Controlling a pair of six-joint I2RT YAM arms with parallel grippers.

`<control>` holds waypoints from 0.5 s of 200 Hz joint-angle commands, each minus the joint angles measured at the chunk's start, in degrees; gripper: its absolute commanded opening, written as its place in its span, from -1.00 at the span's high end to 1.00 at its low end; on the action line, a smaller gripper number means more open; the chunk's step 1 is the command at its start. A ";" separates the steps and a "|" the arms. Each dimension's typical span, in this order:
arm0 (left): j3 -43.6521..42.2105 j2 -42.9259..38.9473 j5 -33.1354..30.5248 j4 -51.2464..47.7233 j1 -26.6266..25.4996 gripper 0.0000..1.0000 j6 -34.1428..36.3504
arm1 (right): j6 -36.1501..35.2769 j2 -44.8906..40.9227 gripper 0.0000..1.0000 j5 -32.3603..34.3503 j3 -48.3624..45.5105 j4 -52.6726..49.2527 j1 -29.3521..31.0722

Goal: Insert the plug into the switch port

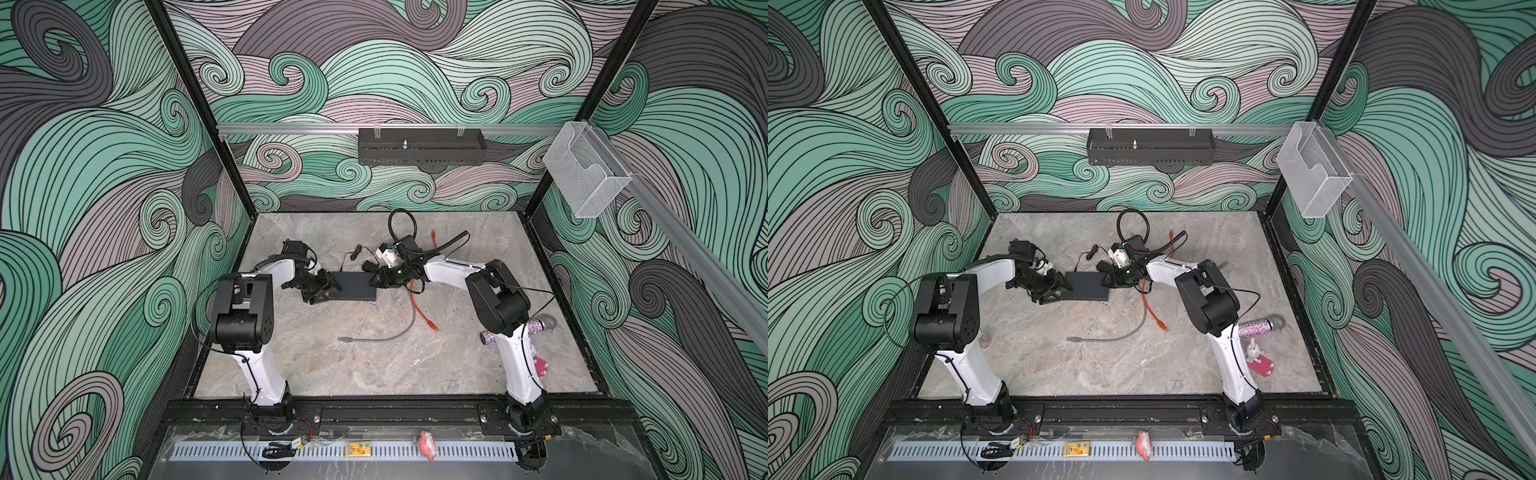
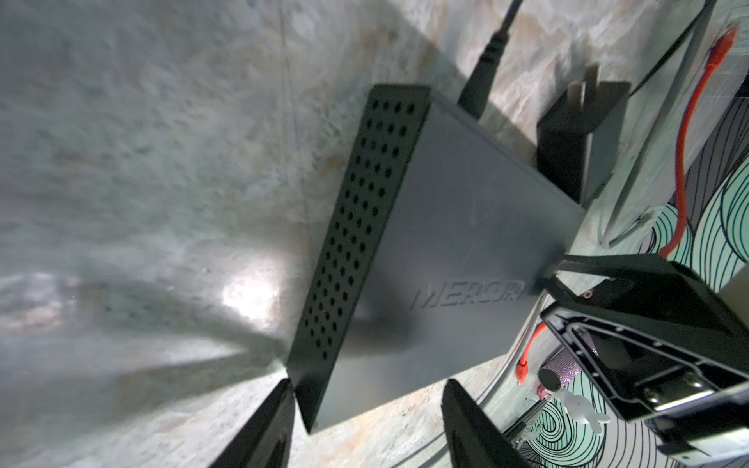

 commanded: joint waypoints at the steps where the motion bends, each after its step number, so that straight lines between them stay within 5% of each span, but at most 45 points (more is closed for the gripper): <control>1: 0.10 -1.19 1.74 1.12 -1.77 -0.20 -1.16 | -1.91 -0.06 0.18 -2.25 2.30 -0.47 -0.10; 100: 0.04 -2.50 1.14 1.02 -4.61 -0.21 -1.24 | -9.63 -4.36 0.16 3.12 5.29 -8.34 -3.95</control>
